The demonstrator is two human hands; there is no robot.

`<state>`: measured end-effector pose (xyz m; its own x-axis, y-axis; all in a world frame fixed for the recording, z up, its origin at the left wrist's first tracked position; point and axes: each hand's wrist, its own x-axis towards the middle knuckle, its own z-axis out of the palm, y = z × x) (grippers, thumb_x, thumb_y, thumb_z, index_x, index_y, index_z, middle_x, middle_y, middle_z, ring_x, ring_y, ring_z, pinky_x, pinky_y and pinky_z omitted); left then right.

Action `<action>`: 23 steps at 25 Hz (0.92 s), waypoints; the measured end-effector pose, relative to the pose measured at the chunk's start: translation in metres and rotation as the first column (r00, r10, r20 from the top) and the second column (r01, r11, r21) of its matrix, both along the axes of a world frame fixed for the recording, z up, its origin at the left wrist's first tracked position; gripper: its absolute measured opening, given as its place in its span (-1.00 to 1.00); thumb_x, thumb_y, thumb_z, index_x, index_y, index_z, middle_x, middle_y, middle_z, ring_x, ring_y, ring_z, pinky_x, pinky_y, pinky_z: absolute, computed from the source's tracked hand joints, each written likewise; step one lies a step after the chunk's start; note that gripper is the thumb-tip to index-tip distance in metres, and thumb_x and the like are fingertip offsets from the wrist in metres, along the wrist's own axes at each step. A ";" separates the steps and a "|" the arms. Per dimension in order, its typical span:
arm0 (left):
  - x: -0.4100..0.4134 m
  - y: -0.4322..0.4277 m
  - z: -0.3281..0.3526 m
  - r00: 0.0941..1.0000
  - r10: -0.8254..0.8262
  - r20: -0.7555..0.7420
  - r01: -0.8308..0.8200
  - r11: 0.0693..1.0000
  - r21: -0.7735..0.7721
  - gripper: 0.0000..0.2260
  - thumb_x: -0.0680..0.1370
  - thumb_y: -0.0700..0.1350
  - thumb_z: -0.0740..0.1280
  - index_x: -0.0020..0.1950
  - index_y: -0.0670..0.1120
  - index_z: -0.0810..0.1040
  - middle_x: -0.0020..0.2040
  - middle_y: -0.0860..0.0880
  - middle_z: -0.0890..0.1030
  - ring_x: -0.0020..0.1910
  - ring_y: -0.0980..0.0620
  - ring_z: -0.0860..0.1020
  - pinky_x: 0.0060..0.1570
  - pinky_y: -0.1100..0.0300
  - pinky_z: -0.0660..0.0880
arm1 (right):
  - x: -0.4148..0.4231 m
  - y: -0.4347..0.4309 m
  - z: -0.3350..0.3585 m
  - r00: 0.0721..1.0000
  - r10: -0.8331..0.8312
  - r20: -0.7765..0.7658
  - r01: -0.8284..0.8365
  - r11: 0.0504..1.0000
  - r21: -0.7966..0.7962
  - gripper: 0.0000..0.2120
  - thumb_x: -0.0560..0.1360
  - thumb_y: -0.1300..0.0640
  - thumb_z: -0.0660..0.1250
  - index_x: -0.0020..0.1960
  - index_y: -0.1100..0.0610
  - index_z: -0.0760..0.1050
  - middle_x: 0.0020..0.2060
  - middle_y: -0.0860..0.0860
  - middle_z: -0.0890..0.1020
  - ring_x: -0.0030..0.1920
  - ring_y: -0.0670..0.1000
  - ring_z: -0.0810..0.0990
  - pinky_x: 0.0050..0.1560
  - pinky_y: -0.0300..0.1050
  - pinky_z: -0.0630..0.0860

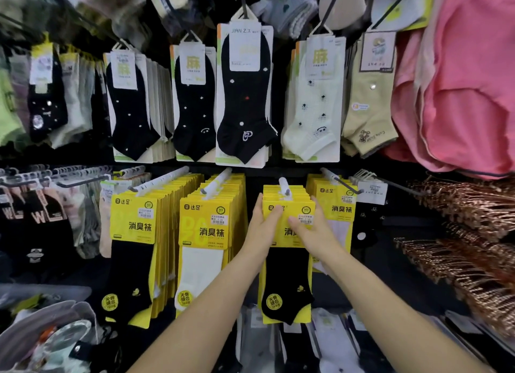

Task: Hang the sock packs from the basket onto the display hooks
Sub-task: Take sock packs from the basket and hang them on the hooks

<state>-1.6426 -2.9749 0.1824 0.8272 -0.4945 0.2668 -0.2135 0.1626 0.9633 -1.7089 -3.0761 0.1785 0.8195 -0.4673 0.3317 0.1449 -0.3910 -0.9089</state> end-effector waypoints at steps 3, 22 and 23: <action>0.013 -0.006 -0.001 1.000 0.007 -0.005 -0.007 1.000 -0.021 -0.59 0.57 -0.08 0.21 0.40 0.17 0.26 0.17 0.19 0.55 0.11 0.25 0.54 0.09 0.29 0.50 | 0.008 -0.005 0.001 0.999 -0.007 0.052 0.006 1.000 0.023 -0.27 0.51 0.18 0.33 0.51 0.08 -0.04 0.19 -0.06 0.46 0.04 -0.26 0.48 -0.07 -0.52 0.41; -0.085 0.087 -0.217 0.990 -0.035 -0.135 0.098 0.865 0.492 -0.38 0.58 0.01 0.24 0.53 -0.11 0.02 0.50 0.00 0.16 0.48 0.04 0.16 0.35 0.24 0.18 | -0.086 0.053 -0.211 0.881 -0.061 -0.470 0.037 0.998 -0.060 -0.36 0.54 0.00 0.28 0.50 0.15 0.10 0.46 0.02 0.25 0.43 0.04 0.28 0.36 -0.10 0.29; -0.096 0.107 -0.244 0.990 -0.031 -0.134 0.101 0.828 0.551 -0.43 0.58 -0.03 0.26 0.51 -0.14 0.11 0.46 -0.02 0.24 0.43 0.05 0.24 0.29 0.28 0.23 | -0.096 0.067 -0.235 0.848 -0.040 -0.529 0.022 0.999 -0.040 -0.40 0.54 0.00 0.27 0.48 0.16 0.14 0.44 0.04 0.29 0.38 0.03 0.34 0.31 -0.11 0.33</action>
